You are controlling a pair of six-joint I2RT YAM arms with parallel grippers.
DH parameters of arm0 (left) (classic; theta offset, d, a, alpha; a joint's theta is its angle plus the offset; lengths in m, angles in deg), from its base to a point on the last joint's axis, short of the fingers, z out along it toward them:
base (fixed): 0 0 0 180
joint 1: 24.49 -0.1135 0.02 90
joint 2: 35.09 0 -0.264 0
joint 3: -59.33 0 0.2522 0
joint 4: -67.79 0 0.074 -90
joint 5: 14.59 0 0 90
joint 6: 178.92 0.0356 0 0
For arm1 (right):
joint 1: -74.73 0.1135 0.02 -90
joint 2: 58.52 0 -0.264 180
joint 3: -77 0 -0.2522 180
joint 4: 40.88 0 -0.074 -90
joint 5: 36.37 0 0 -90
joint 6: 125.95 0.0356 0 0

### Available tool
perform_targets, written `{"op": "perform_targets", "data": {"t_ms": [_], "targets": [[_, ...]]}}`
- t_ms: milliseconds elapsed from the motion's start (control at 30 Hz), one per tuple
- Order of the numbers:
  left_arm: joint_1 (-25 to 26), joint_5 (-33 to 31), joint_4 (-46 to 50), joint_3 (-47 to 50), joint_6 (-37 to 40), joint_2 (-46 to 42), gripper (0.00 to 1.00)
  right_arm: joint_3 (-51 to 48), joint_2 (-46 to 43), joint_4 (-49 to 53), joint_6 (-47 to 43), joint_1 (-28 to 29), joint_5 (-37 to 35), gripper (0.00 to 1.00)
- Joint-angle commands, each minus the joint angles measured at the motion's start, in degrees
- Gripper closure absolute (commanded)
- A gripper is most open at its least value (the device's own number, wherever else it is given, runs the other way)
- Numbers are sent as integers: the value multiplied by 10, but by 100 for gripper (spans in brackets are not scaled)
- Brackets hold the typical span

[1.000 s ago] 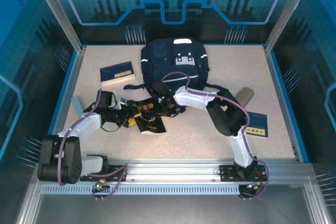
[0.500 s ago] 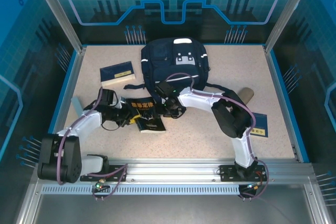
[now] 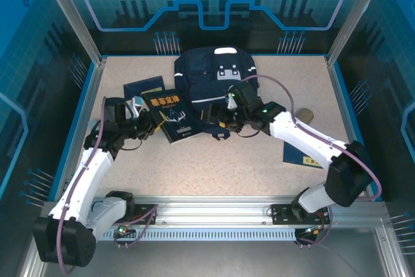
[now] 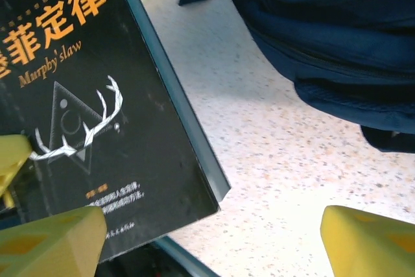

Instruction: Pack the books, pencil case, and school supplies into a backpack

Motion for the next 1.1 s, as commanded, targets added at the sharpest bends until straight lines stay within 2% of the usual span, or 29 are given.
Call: {"op": "perform_targets", "data": {"t_ms": [0,67,267,433,533,767,867,1067], "targets": [[16,-6,-84,-37,-110,0,84,-39,-46,-93,70,-17,67,8],[28,-17,-103,-51,-130,11,84,-61,-69,-143,110,-19,79,0],[56,-48,-155,-87,-180,42,84,-110,-75,-293,254,-11,110,0],[67,-64,-201,-88,-221,51,84,-147,-47,-442,368,10,94,0],[71,-76,-204,-91,-233,52,84,-150,-35,-500,397,24,62,0],[78,-79,-219,-86,-251,52,84,-138,9,-563,437,34,44,0],[80,-83,-220,-81,-251,48,84,-142,18,-571,450,31,34,4],[81,-88,-194,-70,-234,44,84,-148,7,-542,441,14,24,23]]}}
